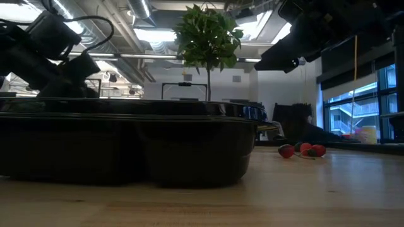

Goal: Pick and placing Produce into tupperware
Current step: Put the left red raspberry into the black container with the other red fruit

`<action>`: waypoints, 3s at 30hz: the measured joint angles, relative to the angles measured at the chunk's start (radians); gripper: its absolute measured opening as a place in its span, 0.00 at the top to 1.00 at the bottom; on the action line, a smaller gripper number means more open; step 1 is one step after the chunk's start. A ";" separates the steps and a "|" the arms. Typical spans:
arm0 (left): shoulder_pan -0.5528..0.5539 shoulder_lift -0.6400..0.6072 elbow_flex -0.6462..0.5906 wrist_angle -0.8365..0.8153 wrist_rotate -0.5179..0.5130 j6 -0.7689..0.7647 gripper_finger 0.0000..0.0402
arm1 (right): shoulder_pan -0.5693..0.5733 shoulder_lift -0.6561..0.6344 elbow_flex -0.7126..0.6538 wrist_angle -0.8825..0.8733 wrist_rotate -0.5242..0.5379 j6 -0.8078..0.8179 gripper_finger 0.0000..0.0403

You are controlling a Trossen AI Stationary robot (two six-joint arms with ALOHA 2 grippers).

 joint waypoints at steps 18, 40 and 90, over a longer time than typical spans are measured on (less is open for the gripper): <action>-0.035 0.183 0.000 0.118 -0.050 -0.022 0.39 | 0.000 0.000 0.000 0.000 0.000 0.000 0.45; -0.034 0.353 0.000 0.230 -0.053 -0.028 0.39 | 0.000 0.000 0.000 -0.001 0.000 0.001 0.45; -0.035 0.467 0.002 0.316 -0.052 -0.017 0.53 | 0.000 0.000 0.000 -0.001 0.000 0.004 0.45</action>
